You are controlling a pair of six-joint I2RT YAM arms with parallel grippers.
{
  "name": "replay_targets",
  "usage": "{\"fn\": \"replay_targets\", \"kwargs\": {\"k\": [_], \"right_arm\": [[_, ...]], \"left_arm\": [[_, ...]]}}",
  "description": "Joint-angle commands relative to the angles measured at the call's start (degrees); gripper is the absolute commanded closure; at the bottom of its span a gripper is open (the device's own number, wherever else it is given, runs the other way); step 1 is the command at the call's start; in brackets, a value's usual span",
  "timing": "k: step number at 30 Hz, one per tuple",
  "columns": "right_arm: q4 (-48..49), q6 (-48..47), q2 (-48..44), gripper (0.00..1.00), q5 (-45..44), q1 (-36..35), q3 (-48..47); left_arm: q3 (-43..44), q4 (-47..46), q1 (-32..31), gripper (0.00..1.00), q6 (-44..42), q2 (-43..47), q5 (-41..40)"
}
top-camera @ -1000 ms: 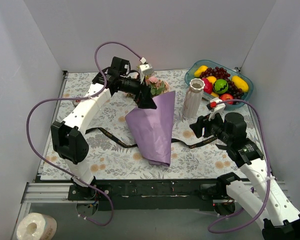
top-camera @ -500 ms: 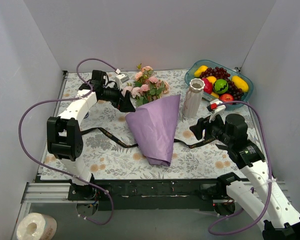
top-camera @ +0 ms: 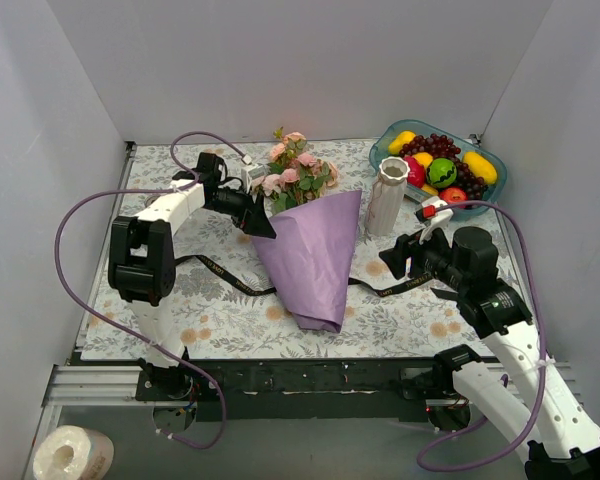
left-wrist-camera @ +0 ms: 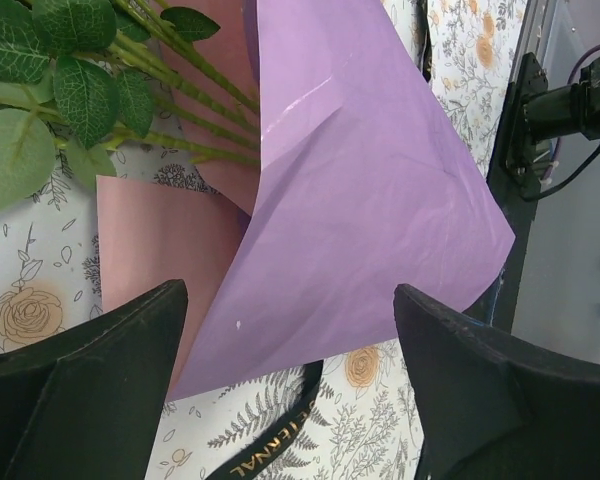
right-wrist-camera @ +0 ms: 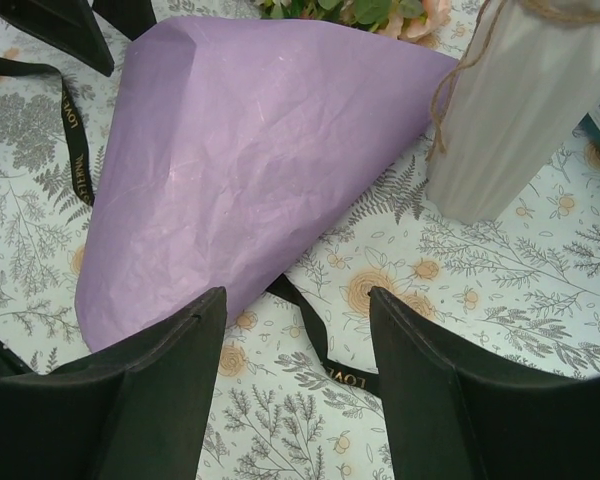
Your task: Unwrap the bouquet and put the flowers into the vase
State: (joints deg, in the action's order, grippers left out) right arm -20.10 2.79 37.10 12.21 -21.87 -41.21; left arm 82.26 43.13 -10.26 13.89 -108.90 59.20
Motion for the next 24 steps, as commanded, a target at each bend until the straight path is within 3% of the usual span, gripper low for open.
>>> {"fn": "replay_targets", "kwargs": {"k": [1, 4, 5, 9, 11, 18, 24], "right_arm": [[0.94, -0.24, -0.19, 0.34, 1.41, -0.28, -3.35], [0.94, 0.02, -0.28, 0.34, 1.5, -0.28, -4.05], [0.76, 0.03, -0.19, 0.35, 1.5, -0.28, -4.23], [0.15, 0.03, -0.01, 0.36, 1.5, -0.28, -5.02], [0.06, -0.06, -0.01, 0.36, 1.42, -0.28, -5.63], [-0.47, -0.24, -0.71, 0.36, 1.15, -0.19, -8.0], [-1.87, -1.2, -0.8, 0.36, 0.45, -0.28, -12.4]], "left_arm": [[1.15, 1.34, -0.02, 0.17, -1.85, 1.5, 3.11], [2.81, 2.99, -0.02, 0.31, -2.29, 1.06, 3.81], [3.52, 3.88, -0.37, 0.39, -2.72, 0.89, 4.34], [8.0, 9.24, -1.34, 0.88, -3.52, 1.67, 7.33], [8.53, 8.99, -2.3, 0.98, -2.38, 2.81, 7.33], [13.35, 10.74, -5.91, 1.0, 1.31, 6.16, 7.59], [18.72, 5.57, -11.44, 1.0, 11.06, 9.06, 5.14]]}}
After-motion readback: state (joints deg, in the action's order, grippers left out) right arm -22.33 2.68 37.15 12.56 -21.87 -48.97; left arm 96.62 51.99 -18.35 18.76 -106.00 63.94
